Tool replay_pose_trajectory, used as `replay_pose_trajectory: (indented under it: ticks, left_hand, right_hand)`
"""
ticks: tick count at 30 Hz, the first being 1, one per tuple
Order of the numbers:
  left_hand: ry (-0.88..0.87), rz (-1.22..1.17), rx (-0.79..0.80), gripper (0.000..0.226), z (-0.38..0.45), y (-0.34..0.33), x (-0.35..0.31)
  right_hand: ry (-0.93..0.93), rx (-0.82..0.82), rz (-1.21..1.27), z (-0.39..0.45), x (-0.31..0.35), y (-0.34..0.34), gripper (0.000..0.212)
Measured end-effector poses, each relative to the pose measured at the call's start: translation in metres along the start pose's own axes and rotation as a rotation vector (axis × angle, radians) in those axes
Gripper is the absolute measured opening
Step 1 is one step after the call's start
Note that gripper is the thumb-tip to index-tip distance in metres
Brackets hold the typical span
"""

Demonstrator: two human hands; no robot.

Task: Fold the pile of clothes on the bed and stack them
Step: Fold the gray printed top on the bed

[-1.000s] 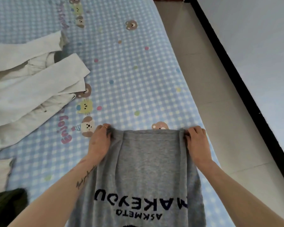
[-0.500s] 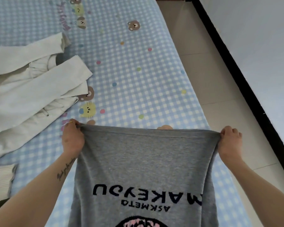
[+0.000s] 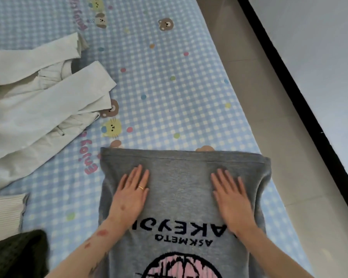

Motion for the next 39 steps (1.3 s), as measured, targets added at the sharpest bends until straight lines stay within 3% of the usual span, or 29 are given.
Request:
replay_pose_trajectory:
  ticks: [3, 9, 12, 14, 17, 20, 23, 28, 31, 33, 35, 37, 39]
  left_hand:
    - [0.08, 0.029, 0.042, 0.052, 0.004, 0.01, 0.0]
    - [-0.391, 0.043, 0.001, 0.048, 0.032, 0.062, -0.191]
    - [-0.525, 0.072, -0.008, 0.056, 0.05, 0.071, -0.284]
    - [-0.521, 0.096, 0.046, 0.064, 0.066, 0.066, -0.32]
    - [-0.478, 0.272, 0.037, 0.038, 0.079, 0.059, -0.347]
    - [-0.401, 0.237, -0.052, 0.026, 0.092, 0.071, -0.341]
    - [-0.331, 0.125, -0.092, 0.016, 0.097, 0.076, -0.329]
    - [-0.367, 0.05, -0.083, 0.04, 0.04, 0.046, -0.309]
    - [-0.301, 0.038, -0.045, 0.047, -0.025, 0.008, -0.263]
    - [-0.264, 0.015, -0.015, 0.049, -0.081, -0.02, -0.223]
    - [-0.261, -0.026, -0.003, 0.056, -0.143, -0.048, -0.184]
    - [-0.226, -0.106, -0.027, 0.05, -0.205, -0.066, -0.137]
    - [-0.202, -0.172, -0.005, 0.064, -0.259, -0.081, -0.1]
  right_hand:
    - [-0.256, -0.074, 0.193, -0.033, -0.07, 0.01, 0.054]
    - [-0.484, -0.229, 0.675, -0.152, -0.079, -0.019, 0.042]
    - [-0.433, -0.273, 0.648, -0.181, -0.067, -0.027, 0.038]
    - [-0.404, -0.264, 0.676, -0.181, -0.061, -0.035, 0.041]
    - [-0.444, -0.293, 0.842, -0.188, -0.071, -0.044, 0.036]
    - [-0.67, -0.395, 1.081, -0.215, -0.113, -0.059, 0.021]
    - [-0.692, -0.303, 1.097, -0.228, -0.13, -0.074, 0.015]
    - [-0.586, -0.055, 0.959, -0.247, -0.1, -0.089, 0.055]
    - [-0.584, 0.018, 0.928, -0.26, -0.094, -0.102, 0.05]
    - [-0.728, -0.056, 1.01, -0.279, -0.11, -0.104, 0.037]
    - [-0.775, -0.162, 0.94, -0.3, -0.123, -0.097, 0.04]
    - [-0.598, -0.253, 0.718, -0.311, -0.105, -0.078, 0.046]
    - [-0.221, -0.24, 0.512, -0.316, -0.052, -0.071, 0.05]
Point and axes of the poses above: each hand's wrist, its own z-axis towards the middle knuckle, its own y-axis out of the back of the hand, x = y × z, the point moved 10 cm from there along z, towards the middle knuckle, and after that the axes turned 13 degrees about x, right-handed, at the moved point
